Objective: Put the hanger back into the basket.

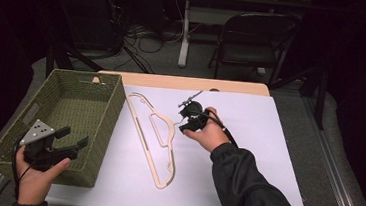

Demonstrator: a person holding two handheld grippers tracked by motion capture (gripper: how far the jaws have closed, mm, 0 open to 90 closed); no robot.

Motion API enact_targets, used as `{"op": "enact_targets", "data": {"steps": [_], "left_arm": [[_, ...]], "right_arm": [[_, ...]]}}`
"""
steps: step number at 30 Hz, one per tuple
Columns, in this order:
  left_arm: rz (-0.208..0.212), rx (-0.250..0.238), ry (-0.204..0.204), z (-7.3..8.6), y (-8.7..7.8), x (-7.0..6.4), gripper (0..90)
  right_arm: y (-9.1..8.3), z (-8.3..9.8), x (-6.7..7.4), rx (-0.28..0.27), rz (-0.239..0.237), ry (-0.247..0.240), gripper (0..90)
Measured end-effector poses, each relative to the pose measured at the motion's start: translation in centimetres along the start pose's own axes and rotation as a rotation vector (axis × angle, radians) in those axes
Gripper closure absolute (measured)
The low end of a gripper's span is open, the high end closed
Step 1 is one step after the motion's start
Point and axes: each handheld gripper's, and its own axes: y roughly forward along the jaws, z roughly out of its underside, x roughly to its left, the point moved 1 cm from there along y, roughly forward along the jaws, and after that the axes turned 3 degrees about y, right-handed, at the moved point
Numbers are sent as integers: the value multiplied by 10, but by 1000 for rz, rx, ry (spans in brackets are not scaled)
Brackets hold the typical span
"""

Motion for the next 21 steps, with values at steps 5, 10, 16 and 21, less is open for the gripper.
{"op": "enact_targets", "data": {"steps": [5,10,16,21], "left_arm": [[-2,0,-1,0,-1,1,256],[-2,-1,-3,1,-1,1,257],[-4,-1,-7,1,-1,2,260],[-4,-1,-6,2,0,1,261]], "right_arm": [[17,-4,12,-7,-29,4,582],[32,-5,23,-11,-49,22,604],[48,-2,34,-10,-64,0,640],[54,-1,39,-23,-79,0,656]]}}
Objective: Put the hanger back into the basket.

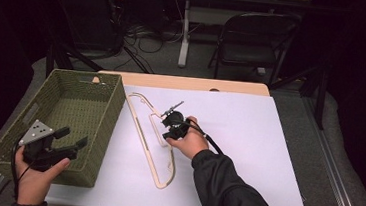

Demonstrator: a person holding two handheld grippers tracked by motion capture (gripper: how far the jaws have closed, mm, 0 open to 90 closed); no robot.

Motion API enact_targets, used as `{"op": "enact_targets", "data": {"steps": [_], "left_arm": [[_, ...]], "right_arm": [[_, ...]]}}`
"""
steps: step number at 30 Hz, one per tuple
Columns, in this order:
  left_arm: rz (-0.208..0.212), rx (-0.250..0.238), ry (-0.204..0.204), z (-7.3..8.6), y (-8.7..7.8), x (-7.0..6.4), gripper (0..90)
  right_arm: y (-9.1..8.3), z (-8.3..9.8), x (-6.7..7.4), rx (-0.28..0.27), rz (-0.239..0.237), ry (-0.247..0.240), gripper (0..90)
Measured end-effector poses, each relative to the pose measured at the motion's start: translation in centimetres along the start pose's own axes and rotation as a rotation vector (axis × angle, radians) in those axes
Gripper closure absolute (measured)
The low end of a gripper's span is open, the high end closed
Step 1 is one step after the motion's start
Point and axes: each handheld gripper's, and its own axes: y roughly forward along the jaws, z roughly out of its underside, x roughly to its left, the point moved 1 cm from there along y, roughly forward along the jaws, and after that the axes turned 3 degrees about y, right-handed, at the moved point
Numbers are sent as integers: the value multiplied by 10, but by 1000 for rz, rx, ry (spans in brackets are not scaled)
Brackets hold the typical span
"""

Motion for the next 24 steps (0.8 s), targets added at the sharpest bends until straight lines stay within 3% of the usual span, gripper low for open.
{"op": "enact_targets", "data": {"steps": [6,7,8,11,24], "left_arm": [[0,0,1,0,0,0,265],[0,0,1,0,0,-1,266],[-1,0,1,0,0,0,266],[0,-1,-1,0,0,0,267],[-2,-3,-1,0,0,0,269]], "right_arm": [[8,3,6,11,-24,8,680],[14,4,10,-28,-33,14,686],[14,4,10,-28,-33,14,686],[17,4,16,5,-41,0,702],[28,5,23,38,-35,-18,723]]}}
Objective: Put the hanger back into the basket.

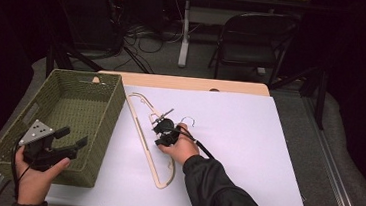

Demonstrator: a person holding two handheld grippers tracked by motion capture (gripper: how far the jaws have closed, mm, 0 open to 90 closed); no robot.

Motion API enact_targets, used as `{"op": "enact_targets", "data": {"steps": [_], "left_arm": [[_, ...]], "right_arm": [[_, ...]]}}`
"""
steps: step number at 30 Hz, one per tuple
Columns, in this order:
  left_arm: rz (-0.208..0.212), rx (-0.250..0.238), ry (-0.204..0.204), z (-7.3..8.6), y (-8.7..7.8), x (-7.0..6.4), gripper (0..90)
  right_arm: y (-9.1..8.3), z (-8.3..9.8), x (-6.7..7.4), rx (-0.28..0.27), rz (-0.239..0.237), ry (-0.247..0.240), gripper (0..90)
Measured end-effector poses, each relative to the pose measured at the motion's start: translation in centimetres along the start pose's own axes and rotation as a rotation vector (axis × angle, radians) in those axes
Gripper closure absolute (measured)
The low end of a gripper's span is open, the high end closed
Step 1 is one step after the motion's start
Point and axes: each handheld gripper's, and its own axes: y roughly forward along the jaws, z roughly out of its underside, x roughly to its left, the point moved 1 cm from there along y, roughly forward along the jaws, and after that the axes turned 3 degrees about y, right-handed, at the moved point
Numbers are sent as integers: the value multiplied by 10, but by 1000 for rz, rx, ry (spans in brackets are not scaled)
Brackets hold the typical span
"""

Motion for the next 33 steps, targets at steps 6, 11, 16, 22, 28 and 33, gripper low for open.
{"op": "enact_targets", "data": {"steps": [6,11,16,22,28,33], "left_arm": [[0,0,0,0,0,0,269],[-1,0,0,0,-1,0,270],[-2,-1,-1,0,-1,0,270],[-3,-2,0,0,-1,1,270],[-11,-3,-7,1,-3,2,270],[-11,-3,-4,1,-2,1,271]], "right_arm": [[3,-1,1,23,37,-6,747],[3,-2,1,25,37,25,757],[4,-2,1,21,38,40,772],[6,-1,-1,-19,36,89,790],[-11,3,-19,129,62,125,834],[-24,20,-42,115,42,148,843]]}}
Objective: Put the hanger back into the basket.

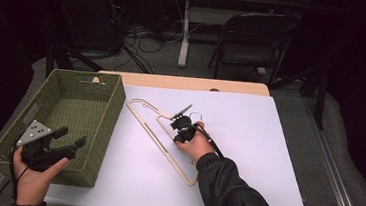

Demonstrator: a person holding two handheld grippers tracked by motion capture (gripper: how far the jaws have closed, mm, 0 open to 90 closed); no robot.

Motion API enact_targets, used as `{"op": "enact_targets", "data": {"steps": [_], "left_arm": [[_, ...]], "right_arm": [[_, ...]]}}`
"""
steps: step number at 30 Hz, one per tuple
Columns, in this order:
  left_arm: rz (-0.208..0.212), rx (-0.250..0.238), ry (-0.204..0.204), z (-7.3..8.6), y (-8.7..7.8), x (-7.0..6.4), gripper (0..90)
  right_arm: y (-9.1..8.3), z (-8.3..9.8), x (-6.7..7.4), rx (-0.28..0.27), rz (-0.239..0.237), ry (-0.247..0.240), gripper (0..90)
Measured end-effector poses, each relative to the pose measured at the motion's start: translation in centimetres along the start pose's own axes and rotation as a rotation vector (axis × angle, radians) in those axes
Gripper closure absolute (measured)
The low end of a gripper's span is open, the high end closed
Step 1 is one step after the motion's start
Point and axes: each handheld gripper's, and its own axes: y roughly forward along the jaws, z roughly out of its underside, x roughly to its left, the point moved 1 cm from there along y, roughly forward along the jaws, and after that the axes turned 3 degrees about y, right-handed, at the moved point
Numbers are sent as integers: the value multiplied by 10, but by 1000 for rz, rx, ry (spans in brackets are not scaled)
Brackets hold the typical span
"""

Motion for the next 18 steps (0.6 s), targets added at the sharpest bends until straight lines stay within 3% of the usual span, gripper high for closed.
{"op": "enact_targets", "data": {"steps": [4,5,11,12,15,16,17,18], "left_arm": [[1,2,4,-1,1,-2,271],[4,4,8,-1,2,-3,274],[12,3,19,-3,3,-7,287],[15,4,25,-3,3,-8,288],[20,3,27,-4,4,-10,287],[23,4,31,-5,4,-11,287],[29,3,35,-6,3,-13,287],[29,3,35,-6,3,-13,288]], "right_arm": [[-6,7,-5,1,15,-33,844],[-9,10,-6,-2,27,-63,845],[-18,21,-9,-33,49,-104,845],[-24,27,-10,-50,53,-142,845],[-31,34,-10,-54,54,-166,845],[-32,38,-10,-97,49,-184,845],[-41,45,-10,-80,47,-227,845],[-41,45,-10,-80,47,-227,845]]}}
